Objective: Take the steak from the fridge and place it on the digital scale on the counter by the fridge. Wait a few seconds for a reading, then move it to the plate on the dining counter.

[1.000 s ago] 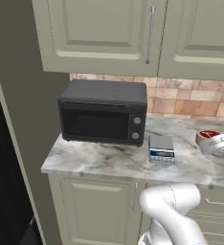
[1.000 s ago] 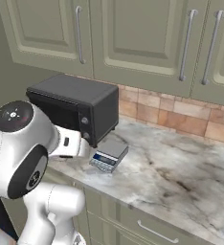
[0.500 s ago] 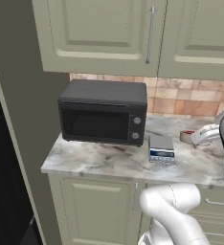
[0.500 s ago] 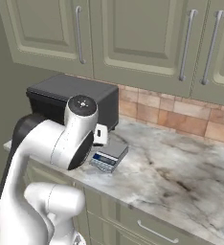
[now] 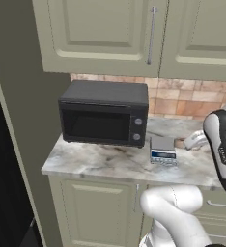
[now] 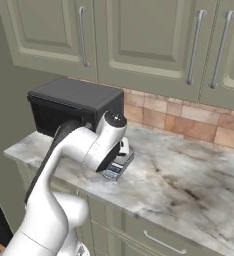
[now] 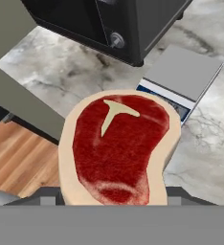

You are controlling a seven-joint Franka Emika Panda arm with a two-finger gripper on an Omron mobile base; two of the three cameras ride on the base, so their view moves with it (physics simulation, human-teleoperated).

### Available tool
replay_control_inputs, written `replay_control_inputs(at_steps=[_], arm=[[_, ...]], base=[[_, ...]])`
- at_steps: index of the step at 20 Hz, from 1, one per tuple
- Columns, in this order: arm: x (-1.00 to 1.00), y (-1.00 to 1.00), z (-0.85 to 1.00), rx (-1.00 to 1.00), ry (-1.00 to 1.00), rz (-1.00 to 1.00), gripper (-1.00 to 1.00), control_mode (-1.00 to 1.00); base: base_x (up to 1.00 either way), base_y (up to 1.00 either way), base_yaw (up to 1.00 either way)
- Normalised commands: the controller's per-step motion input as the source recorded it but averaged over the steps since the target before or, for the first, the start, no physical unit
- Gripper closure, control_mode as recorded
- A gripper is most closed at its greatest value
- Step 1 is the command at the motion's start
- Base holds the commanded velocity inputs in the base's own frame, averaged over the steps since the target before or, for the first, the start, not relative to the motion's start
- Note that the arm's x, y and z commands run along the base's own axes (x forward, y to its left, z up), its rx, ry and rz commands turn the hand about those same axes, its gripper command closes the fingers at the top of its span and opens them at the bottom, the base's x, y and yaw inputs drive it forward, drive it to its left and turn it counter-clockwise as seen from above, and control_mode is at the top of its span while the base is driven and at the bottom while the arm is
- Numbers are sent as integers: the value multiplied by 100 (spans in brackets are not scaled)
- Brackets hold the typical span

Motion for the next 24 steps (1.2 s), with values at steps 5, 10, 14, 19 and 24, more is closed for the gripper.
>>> replay_control_inputs(at_steps=[5, 10, 14, 19, 24], arm=[[40, -9, -42, 0, -1, 0, 100, -100], [27, 0, -33, 0, -5, 0, 100, -100], [36, 0, -22, 0, 0, 0, 100, -100], [48, -1, -8, 0, 0, 0, 100, -100], [49, 0, -2, 0, 0, 0, 100, -100]], base=[[0, 0, 0], [0, 0, 0], [0, 0, 0], [0, 0, 0], [0, 0, 0]])
